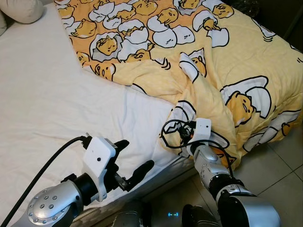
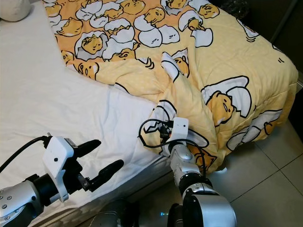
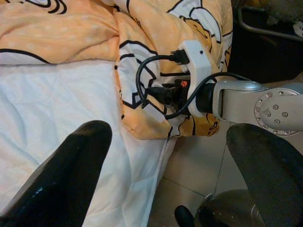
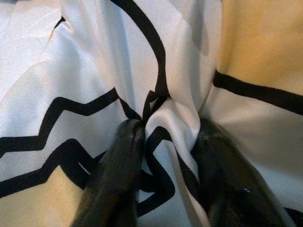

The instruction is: Clean up the room

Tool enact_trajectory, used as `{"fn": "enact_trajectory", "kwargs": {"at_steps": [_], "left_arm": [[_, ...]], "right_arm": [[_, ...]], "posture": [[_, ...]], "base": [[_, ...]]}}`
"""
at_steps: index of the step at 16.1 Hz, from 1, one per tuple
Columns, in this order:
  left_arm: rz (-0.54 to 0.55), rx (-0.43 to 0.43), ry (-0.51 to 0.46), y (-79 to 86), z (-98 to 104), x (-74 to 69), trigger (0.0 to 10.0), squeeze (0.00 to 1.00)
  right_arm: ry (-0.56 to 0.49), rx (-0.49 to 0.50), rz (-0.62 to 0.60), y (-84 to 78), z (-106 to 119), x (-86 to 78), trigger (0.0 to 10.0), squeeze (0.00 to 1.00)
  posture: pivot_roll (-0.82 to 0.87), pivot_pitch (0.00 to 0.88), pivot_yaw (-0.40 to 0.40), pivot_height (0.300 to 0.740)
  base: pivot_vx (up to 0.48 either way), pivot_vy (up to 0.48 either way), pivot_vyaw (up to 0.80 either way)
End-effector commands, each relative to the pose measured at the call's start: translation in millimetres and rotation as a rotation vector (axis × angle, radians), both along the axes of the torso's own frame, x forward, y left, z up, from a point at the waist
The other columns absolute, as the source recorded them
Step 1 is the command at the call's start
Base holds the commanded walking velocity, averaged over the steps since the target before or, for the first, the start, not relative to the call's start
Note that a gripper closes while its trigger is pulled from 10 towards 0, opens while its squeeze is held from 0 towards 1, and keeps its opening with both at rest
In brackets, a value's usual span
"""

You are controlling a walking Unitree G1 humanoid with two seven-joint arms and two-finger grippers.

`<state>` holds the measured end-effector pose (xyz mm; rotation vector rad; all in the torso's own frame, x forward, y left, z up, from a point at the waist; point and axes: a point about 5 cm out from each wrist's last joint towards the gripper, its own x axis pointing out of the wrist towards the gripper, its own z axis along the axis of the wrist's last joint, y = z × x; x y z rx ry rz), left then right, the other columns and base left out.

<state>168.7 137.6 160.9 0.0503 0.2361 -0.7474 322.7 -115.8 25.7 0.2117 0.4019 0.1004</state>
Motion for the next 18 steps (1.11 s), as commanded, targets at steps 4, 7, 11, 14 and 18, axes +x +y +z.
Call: {"fn": "enact_trajectory", "kwargs": {"at_steps": [4,7,11,14,18], "left_arm": [[0.022,0.024,0.015,4.2,-4,-1.4,10.0,0.00],[0.129,0.043,0.000,9.2,-15,7.6,10.0,0.00],[0.461,-0.081,0.030,32.0,-29,26.3,10.0,0.00],[0.551,-0.127,0.020,29.4,-38,26.8,10.0,0.00],[0.465,-0.085,0.013,16.8,-45,17.5,10.0,0.00]], "right_arm": [[0.075,-0.002,0.117,15.6,-23,-23.5,0.0,0.00],[0.111,-0.013,0.235,29.3,-43,-50.2,0.0,0.00],[0.109,-0.036,0.258,19.0,-50,-59.8,0.0,0.00],[0.110,-0.077,0.313,9.1,-55,-66.0,0.0,0.00],[0.118,-0.044,0.427,12.3,-63,-82.1,0.0,0.00]], "posture": [[0.24,0.218,0.123,0.740],[0.20,0.194,0.105,0.740],[0.15,0.154,0.079,0.740],[0.13,0.122,0.051,0.740],[0.13,0.108,0.037,0.740]], "base": [[0.000,0.000,0.00],[0.000,0.000,0.00],[0.000,0.000,0.00],[0.000,0.000,0.00],[0.000,0.000,0.00]]}}
